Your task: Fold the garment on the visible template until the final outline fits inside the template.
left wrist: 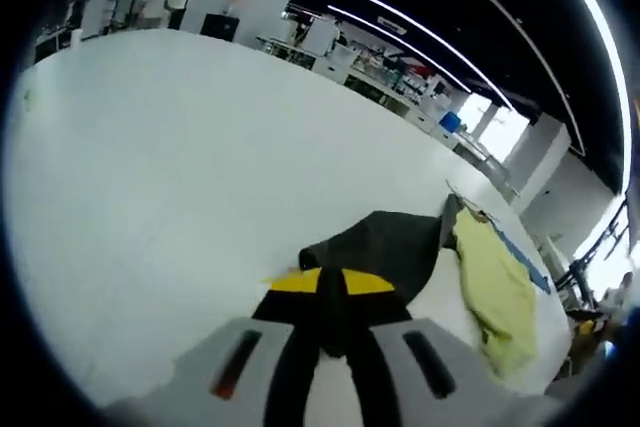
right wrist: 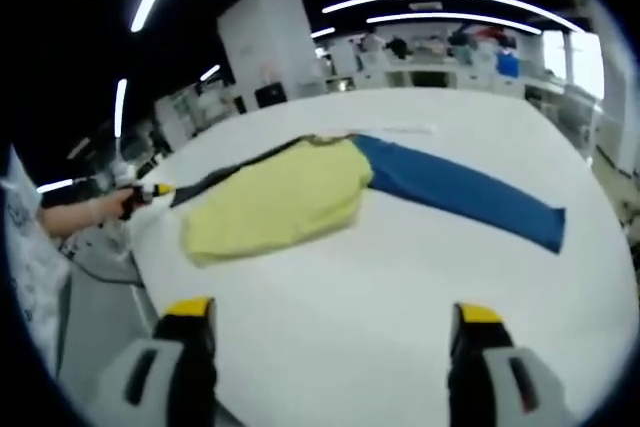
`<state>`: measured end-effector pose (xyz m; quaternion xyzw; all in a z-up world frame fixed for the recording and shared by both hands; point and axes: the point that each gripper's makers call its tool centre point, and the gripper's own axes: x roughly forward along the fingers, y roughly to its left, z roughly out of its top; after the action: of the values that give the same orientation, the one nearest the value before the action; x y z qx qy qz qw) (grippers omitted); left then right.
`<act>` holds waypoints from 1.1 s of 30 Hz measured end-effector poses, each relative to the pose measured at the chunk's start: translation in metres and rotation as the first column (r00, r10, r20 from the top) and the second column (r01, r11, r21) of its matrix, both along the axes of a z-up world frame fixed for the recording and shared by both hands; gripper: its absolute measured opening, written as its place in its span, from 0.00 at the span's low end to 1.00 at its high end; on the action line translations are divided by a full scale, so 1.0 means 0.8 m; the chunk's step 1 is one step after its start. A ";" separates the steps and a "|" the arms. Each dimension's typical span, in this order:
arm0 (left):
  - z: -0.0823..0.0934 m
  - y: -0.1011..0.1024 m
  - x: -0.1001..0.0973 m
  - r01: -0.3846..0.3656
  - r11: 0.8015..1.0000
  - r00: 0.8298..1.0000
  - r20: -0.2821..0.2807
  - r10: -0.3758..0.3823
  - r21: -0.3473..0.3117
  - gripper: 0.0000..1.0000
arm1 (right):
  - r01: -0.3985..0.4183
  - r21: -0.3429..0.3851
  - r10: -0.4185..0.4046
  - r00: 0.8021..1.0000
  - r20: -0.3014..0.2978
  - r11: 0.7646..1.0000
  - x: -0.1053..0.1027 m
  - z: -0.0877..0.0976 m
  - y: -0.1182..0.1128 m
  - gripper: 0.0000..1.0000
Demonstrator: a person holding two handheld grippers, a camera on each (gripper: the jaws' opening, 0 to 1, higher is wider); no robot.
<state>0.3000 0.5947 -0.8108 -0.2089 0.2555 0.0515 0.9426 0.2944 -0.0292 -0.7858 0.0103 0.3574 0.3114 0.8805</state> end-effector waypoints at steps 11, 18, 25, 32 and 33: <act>-0.006 -0.025 -0.017 0.342 0.873 0.940 -0.116 -0.322 0.348 0.60 | -0.005 -0.003 0.005 1.000 -0.002 1.000 -0.002 0.000 0.004 0.99; -0.007 -0.044 -0.019 0.519 0.709 0.852 -0.225 -0.472 0.478 0.60 | 0.007 -0.008 -0.007 1.000 -0.006 1.000 -0.003 -0.001 -0.002 0.99; -0.025 -0.058 -0.023 0.630 0.614 0.774 -0.317 -0.548 0.475 0.52 | 0.013 -0.015 -0.014 1.000 -0.012 1.000 -0.006 -0.003 -0.005 0.98; -0.032 -0.056 -0.024 0.654 0.604 0.755 -0.353 -0.552 0.455 0.36 | 0.027 -0.015 -0.027 0.999 -0.018 1.000 -0.009 -0.005 -0.009 0.98; -0.034 -0.056 -0.025 0.655 0.613 0.755 -0.357 -0.550 0.442 0.36 | 0.027 -0.015 -0.027 0.999 -0.020 1.000 -0.010 -0.005 -0.009 0.98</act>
<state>0.2804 0.5501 -0.8376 0.1709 0.3717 -0.1802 0.8945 0.2867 -0.0365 -0.7900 0.0116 0.3682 0.2966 0.8811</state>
